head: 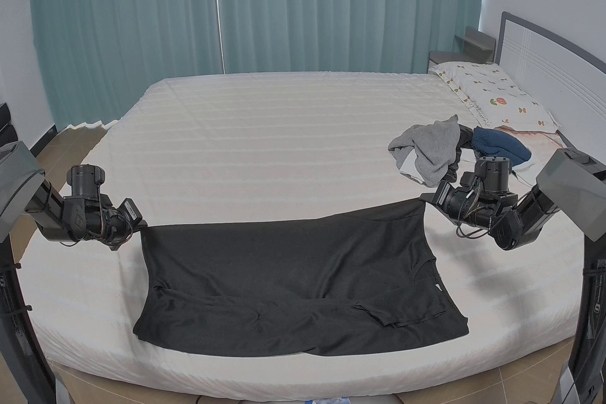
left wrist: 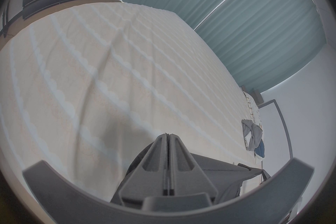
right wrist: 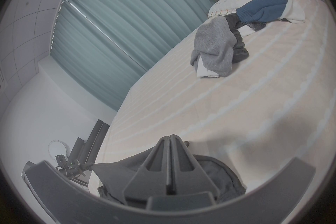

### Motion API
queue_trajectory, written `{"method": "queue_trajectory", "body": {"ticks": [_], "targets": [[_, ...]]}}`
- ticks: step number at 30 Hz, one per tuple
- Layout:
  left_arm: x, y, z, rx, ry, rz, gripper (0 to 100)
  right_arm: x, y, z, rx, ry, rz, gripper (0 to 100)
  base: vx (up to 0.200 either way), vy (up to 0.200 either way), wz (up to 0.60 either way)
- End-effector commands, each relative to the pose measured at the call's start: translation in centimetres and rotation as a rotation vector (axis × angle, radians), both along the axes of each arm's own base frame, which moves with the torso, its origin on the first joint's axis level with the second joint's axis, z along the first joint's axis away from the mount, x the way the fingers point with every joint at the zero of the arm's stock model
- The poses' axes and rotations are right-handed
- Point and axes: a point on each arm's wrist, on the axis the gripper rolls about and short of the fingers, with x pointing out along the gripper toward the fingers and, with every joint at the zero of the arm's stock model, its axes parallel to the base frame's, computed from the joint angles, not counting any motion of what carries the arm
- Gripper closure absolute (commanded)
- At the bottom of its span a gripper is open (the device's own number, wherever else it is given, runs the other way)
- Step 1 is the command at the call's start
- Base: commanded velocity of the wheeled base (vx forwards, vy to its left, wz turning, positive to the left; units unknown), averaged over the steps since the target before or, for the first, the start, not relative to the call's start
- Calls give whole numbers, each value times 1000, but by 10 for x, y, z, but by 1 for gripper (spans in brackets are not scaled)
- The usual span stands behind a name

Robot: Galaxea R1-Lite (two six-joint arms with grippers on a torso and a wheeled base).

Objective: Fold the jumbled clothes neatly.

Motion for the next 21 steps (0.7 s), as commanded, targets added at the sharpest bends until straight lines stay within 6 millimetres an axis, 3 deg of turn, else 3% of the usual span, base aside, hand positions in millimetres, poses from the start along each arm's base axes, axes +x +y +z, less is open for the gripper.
{"method": "queue_trajectory", "body": {"ticks": [1, 12, 21], "targets": [[-15, -2, 3, 17, 13, -17, 100, -20, -2, 4, -2, 32, 20, 100, 0, 0, 0], [-56, -10, -22, 143, 119, -171, 100, -77, -13, -30, -118, 180, 109, 100, 0, 0, 0], [-74, -13, -36, 175, 185, -234, 100, -97, -21, -52, -180, 243, 176, 100, 0, 0, 0]]}}
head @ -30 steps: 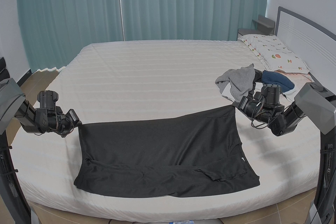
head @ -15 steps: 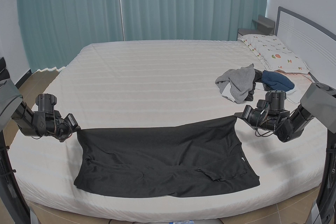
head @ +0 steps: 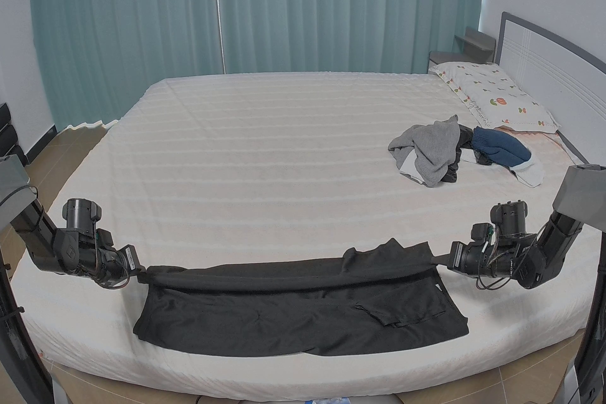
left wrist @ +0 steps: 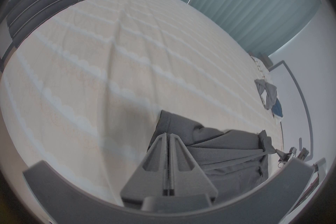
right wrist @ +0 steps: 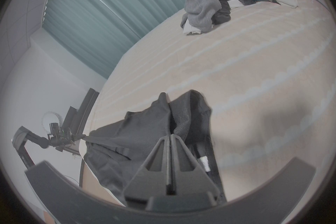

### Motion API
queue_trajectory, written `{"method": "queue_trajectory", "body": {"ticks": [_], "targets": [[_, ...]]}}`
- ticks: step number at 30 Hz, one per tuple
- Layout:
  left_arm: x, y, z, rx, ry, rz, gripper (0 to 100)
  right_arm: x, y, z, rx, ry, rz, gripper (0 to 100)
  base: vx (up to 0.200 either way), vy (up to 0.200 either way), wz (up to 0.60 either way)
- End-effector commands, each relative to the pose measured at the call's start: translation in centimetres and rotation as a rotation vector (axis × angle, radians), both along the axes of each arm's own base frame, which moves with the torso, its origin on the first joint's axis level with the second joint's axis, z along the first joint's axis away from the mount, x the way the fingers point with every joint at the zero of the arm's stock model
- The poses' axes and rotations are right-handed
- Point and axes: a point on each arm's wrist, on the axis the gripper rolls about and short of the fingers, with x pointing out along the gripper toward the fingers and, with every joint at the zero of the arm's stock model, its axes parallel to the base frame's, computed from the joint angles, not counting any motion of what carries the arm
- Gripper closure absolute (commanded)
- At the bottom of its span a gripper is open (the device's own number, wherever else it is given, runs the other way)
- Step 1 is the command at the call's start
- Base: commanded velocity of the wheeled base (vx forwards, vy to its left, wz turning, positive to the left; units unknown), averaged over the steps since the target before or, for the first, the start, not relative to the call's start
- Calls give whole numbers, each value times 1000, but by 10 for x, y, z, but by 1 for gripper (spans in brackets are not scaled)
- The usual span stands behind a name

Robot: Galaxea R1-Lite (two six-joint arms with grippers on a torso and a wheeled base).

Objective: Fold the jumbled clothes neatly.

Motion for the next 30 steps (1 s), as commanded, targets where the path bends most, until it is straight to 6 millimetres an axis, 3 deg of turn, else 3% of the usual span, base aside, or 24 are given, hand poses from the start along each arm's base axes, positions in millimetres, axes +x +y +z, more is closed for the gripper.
{"method": "queue_trajectory", "body": {"ticks": [1, 10, 17, 18, 25, 30], "targets": [[-9, -2, -7, 5, 36, -17, 100, -7, -3, -12, -17, 44, 9, 100, 0, 0, 0], [-13, -3, -11, 30, 67, -8, 100, -8, -3, -28, -41, 80, 24, 100, 0, 0, 0], [-17, -6, -12, 29, 80, -12, 100, -7, -3, -29, -39, 80, 28, 100, 0, 0, 0], [-17, -6, -12, 29, 79, -13, 0, -7, -2, -29, -37, 79, 31, 0, 0, 0, 0], [-16, -10, -11, 29, 76, -24, 0, -2, -1, -29, -24, 73, 22, 0, 0, 0, 0], [-14, -9, -5, 22, 52, -14, 0, 4, -2, -16, 16, 37, -14, 0, 0, 0, 0]]}}
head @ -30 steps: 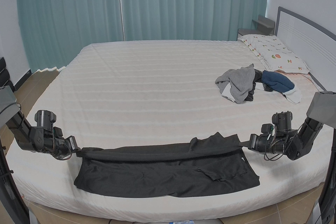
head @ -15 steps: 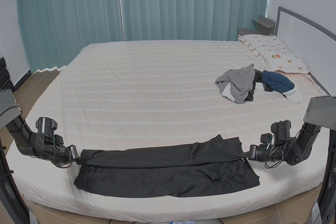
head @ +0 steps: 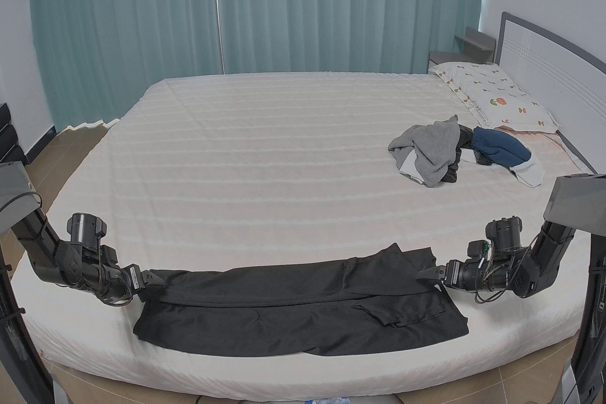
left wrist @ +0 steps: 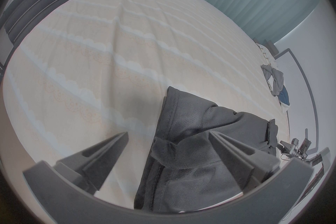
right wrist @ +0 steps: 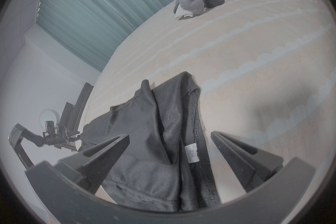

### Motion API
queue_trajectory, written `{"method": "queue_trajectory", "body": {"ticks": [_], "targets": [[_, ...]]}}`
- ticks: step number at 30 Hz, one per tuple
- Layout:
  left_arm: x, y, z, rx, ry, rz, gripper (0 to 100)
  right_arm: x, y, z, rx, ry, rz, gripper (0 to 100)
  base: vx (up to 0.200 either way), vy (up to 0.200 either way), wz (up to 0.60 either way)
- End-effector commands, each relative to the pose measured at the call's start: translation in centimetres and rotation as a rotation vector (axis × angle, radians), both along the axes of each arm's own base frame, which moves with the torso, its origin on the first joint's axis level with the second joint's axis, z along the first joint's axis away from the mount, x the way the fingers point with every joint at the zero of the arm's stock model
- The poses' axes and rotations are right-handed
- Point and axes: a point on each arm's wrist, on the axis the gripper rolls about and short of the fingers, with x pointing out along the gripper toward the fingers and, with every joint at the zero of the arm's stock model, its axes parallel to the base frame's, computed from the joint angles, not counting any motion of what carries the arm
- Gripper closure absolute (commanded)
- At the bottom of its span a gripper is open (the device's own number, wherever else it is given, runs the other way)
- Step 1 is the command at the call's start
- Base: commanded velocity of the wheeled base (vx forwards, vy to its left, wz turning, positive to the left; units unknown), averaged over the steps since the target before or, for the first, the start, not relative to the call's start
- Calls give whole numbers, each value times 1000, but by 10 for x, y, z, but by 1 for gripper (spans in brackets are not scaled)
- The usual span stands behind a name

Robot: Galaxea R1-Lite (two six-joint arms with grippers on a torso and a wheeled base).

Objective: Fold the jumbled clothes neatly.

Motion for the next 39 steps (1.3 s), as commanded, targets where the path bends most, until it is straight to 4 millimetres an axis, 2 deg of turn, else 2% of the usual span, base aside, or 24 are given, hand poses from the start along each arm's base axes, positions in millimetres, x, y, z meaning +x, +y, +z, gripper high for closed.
{"method": "queue_trajectory", "body": {"ticks": [1, 4, 9, 14, 15, 18, 26, 27, 35, 39], "targets": [[3, 1, 9, -11, -33, 20, 0, 6, 0, 13, 47, -41, -39, 0, 0, 0, 0], [7, 2, 15, -47, -52, 70, 0, 15, 2, 17, 107, -51, -83, 0, 0, 0, 0], [21, 4, 18, -83, -73, 120, 0, 23, 10, 11, 212, -1, -152, 0, 0, 0, 0], [37, 3, 3, -106, -47, 140, 0, 24, 9, 11, 266, 10, -194, 0, 0, 0, 0], [43, 0, -6, -113, -32, 139, 0, 23, 7, 10, 284, 25, -216, 0, 0, 0, 0], [52, -1, -9, -132, -34, 158, 0, 24, 1, 11, 305, 31, -248, 0, 0, 0, 0], [52, -7, -11, -134, -32, 147, 0, 23, -3, 9, 306, 37, -260, 0, 0, 0, 0], [52, -8, -11, -133, -29, 144, 100, 22, -1, 9, 306, 44, -255, 0, 0, 0, 0], [51, -4, -13, -128, -23, 172, 100, 22, -3, 7, 304, 48, -264, 0, 0, 0, 0], [54, 3, -10, -163, -38, 240, 100, 21, -3, 6, 304, 52, -265, 0, 0, 0, 0]]}}
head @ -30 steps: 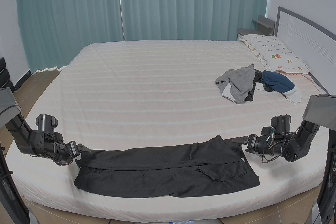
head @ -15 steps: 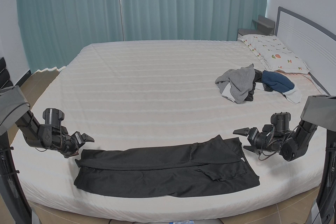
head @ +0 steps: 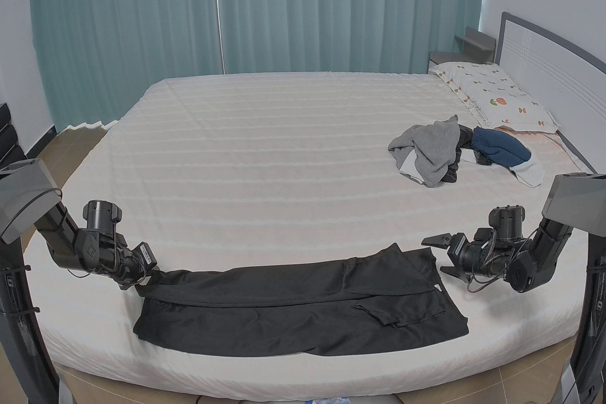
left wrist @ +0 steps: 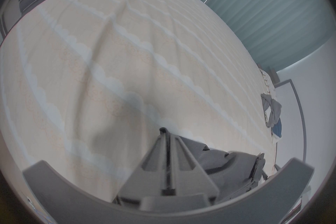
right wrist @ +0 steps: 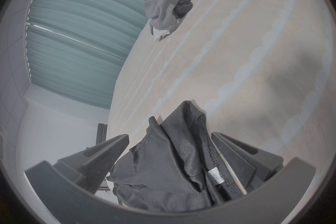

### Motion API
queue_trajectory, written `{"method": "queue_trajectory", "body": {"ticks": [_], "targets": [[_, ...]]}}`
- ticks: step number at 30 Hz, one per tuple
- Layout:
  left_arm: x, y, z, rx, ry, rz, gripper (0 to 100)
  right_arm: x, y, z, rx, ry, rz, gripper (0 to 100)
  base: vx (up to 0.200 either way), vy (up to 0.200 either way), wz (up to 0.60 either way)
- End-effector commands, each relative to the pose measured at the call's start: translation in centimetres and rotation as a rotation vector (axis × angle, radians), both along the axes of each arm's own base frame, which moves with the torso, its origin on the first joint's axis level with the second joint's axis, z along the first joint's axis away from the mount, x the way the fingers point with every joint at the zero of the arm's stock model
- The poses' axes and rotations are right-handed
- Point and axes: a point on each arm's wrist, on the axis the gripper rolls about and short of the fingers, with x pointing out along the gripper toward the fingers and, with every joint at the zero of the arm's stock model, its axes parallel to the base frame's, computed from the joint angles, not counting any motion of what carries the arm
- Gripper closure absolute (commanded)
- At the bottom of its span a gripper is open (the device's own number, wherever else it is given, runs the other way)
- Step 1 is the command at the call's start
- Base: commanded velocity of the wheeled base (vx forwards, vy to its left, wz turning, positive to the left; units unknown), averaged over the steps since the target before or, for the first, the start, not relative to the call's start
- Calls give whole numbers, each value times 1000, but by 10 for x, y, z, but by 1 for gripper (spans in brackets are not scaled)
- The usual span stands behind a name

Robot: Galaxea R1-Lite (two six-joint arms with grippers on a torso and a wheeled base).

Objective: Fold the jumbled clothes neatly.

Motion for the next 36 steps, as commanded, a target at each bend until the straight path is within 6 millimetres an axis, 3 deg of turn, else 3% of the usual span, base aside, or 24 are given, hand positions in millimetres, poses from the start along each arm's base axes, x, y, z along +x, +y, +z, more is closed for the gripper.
{"method": "queue_trajectory", "body": {"ticks": [1, 36], "targets": [[4, 7, 2, -21, -21, 52, 100, -1, 0, -2, 1, 5, -1, 0, 0, 0, 0], [0, 13, 0, -38, -27, 90, 100, 28, 1, -15, -14, -25, -15, 0, 0, 0, 0]]}}
